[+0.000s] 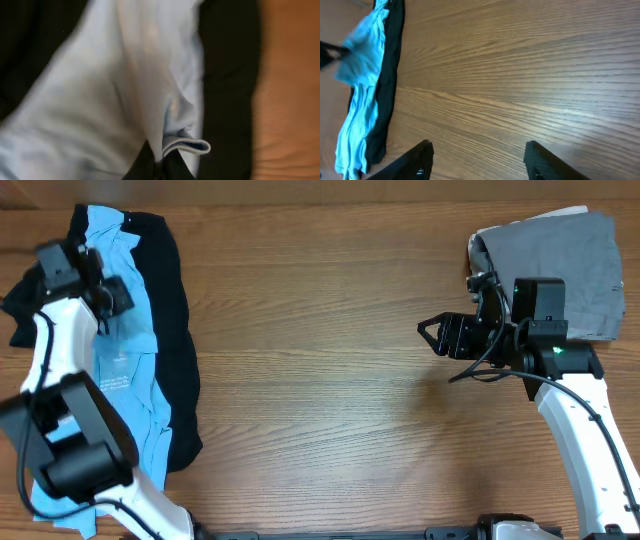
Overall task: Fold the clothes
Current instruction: 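Lift the blue T-shirt with the left gripper and drag it rightward to center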
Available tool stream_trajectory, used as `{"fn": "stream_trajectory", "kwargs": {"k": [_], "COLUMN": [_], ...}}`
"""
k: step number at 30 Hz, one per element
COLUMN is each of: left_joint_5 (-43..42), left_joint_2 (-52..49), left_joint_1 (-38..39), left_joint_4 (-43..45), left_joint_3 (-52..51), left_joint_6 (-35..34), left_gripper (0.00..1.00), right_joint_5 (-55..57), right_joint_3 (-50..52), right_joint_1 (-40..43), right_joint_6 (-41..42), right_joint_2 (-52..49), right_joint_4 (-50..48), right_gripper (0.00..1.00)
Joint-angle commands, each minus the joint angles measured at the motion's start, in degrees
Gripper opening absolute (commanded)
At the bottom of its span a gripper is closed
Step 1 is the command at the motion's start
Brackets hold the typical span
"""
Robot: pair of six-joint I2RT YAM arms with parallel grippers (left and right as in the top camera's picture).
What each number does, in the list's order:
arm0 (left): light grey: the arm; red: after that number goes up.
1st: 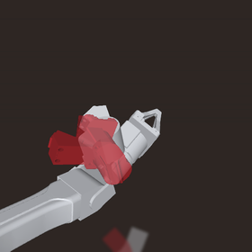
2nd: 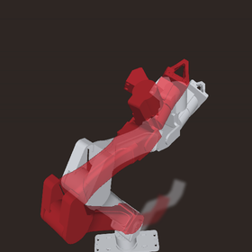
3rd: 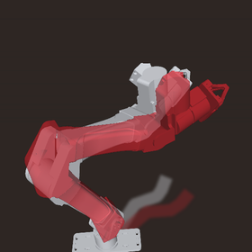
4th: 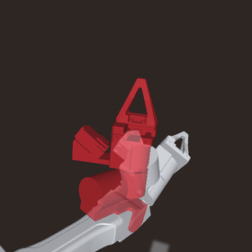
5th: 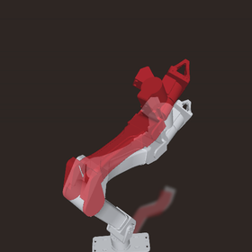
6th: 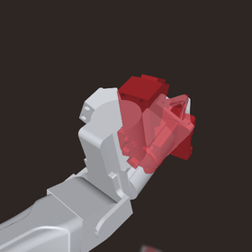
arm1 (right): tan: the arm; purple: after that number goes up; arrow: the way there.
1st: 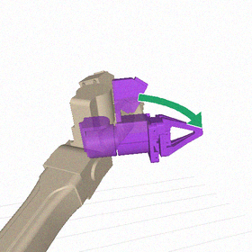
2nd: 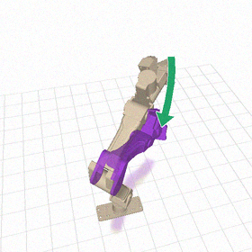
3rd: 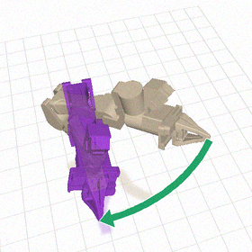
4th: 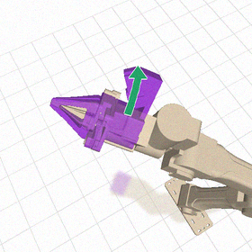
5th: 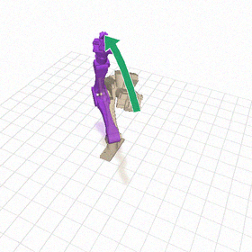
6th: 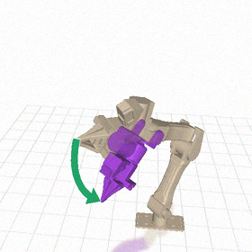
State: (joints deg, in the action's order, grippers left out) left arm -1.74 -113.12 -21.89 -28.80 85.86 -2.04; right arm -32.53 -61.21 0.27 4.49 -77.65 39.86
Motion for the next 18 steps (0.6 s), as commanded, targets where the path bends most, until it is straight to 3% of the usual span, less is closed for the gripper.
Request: {"fn": "stream_trajectory", "kwargs": {"k": [1, 8, 18], "left_joint_5": [-1.3, -1.3, -4.3], "left_joint_2": [12.1, 20.5, 21.4], "left_joint_1": [7.0, 20.7, 37.2], "left_joint_4": [-3.8, -4.6, 1.4], "left_joint_3": [7.2, 10.0, 10.1], "left_joint_6": [-1.8, -2.8, -6.2], "left_gripper": [0.04, 0.04, 0.04], "right_joint_5": [0.3, 0.6, 3.0], "right_joint_3": [-3.1, -9.2, -18.9], "right_joint_1": [-0.2, -0.2, 5.0], "right_joint_6": [0.0, -0.3, -0.2], "right_joint_2": [0.1, 2.8, 12.1], "right_joint_4": [0.6, 8.9, 23.8], "right_gripper": [0.61, 0.61, 0.62]}}
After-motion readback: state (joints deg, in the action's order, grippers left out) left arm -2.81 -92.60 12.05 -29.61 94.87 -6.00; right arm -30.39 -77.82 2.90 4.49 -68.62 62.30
